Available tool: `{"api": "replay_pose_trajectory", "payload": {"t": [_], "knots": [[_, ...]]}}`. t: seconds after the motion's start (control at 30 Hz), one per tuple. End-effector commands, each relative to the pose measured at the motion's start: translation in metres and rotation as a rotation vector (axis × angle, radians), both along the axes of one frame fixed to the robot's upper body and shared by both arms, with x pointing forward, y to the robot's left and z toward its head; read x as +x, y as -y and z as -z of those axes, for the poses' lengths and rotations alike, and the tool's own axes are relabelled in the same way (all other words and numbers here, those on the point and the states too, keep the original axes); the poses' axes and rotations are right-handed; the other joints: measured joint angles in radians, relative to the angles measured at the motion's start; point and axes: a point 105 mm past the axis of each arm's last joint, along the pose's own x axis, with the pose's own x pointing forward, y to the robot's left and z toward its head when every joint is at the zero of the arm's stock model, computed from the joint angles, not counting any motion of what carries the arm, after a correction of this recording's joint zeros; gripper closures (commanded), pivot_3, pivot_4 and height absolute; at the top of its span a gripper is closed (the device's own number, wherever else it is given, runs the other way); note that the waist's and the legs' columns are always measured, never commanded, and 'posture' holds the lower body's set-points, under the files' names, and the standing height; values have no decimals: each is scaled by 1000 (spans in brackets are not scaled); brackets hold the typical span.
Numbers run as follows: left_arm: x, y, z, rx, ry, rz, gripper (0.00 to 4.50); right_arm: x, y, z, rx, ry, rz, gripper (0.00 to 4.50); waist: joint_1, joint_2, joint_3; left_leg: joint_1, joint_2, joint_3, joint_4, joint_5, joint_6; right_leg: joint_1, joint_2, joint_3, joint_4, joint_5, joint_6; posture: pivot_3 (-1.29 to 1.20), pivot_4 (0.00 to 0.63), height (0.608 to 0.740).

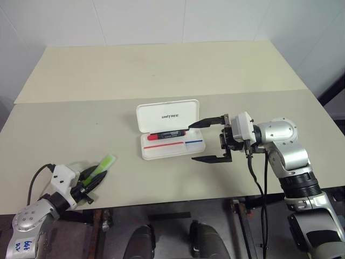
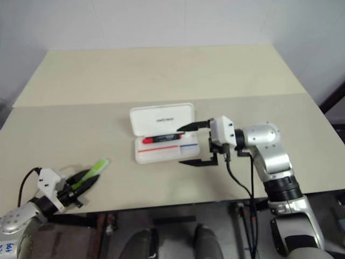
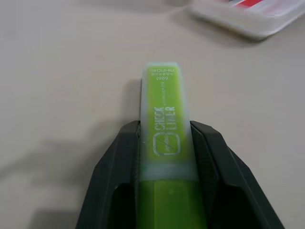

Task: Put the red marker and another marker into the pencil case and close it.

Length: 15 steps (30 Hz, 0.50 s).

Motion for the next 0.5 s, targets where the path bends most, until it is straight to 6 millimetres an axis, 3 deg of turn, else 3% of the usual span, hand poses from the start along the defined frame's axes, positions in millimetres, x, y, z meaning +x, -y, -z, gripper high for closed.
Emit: {"api": "replay_pose_trajectory", "payload": {"t": [0.03,0.17,0.3,0.5], "knots": [[3,26,-38,26,123,141,3365,3,6,0,29,18,39,0,0,0,0,0,0,0,0,0,0,0,0,0,0,0,0,0,150,740],[6,41,-51,38,154,221,3365,5,9,3,32,16,64,0,-5,0,0,0,-1,1,0,0,0,0,1,0,0,0,0,0,150,740],[17,75,-66,87,165,403,3365,6,21,11,27,13,127,0,0,-1,0,1,-1,4,1,-1,-1,0,4,0,0,0,0,0,150,740],[41,101,-66,113,160,573,3365,1,38,15,24,18,218,0,12,-1,0,0,-2,5,3,-1,-1,0,5,0,1,1,1,0,150,740]]}}
